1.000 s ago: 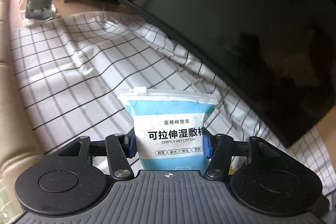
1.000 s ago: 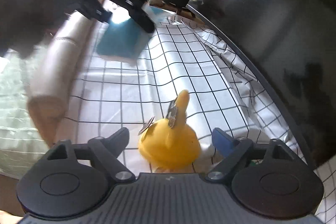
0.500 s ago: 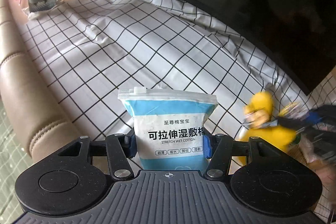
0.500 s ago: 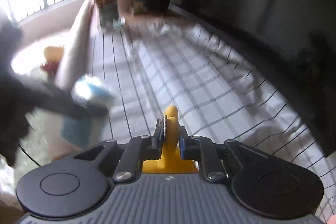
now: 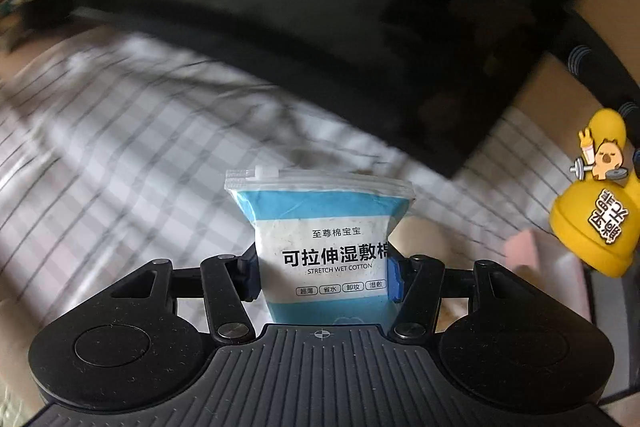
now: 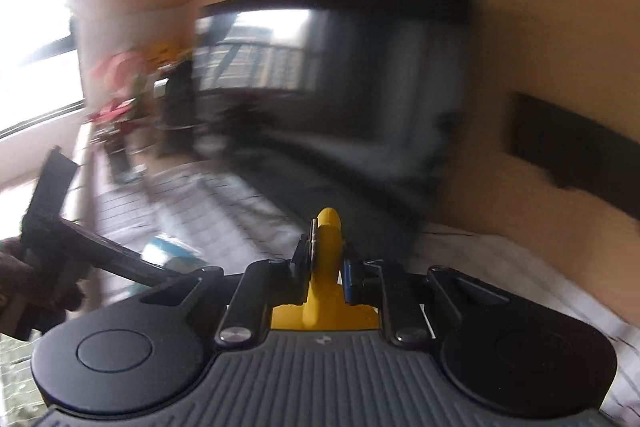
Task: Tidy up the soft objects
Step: 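Grasp the yellow toy with the right gripper while the left carries the pack toward the pink box, then lower the wet cotton pack into the pink box and open the left gripper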
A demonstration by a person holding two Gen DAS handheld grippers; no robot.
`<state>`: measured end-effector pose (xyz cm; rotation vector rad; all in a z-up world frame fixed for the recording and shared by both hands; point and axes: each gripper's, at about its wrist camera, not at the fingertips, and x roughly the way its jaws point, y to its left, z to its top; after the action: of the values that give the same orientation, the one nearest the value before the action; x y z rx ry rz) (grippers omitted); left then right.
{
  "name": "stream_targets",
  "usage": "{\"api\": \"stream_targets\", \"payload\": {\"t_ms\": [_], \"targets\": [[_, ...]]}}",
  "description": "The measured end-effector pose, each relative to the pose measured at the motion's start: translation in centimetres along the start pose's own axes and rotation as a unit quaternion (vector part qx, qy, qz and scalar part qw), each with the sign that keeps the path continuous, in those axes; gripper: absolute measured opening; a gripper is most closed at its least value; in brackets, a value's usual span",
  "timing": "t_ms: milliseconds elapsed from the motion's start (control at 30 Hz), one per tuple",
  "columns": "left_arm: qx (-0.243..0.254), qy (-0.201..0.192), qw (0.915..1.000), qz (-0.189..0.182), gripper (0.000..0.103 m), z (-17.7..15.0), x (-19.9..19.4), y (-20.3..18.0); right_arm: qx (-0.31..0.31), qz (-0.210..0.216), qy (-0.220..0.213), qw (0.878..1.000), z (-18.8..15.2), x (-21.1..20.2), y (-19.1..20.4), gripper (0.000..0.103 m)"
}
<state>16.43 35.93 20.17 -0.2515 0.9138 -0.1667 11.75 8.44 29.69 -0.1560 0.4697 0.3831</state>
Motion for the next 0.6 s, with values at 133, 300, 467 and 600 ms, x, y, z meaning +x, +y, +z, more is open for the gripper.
{"api": "stream_targets", "payload": {"t_ms": [133,300,467,600], "targets": [[0.048,0.019,0.9978,-0.042,0.061,0.6,2.6,-7.7,0.034,-0.075,-0.013,0.997,-2.8,-3.6,-6.2,0.015],[0.097,0.06,0.9866,-0.116,0.061,-1.4,6.9,-18.2,0.078,-0.161,-0.033,0.983,-6.3,-7.4,-12.7,0.015],[0.158,0.121,0.9603,-0.196,0.061,-6.8,12.5,-29.1,0.122,-0.22,-0.041,0.967,-10.2,-9.5,-18.0,0.015],[0.146,0.13,0.951,-0.239,0.061,-10.4,16.9,-34.4,0.163,-0.245,-0.035,0.955,-12.2,-9.2,-21.1,0.015]]}}
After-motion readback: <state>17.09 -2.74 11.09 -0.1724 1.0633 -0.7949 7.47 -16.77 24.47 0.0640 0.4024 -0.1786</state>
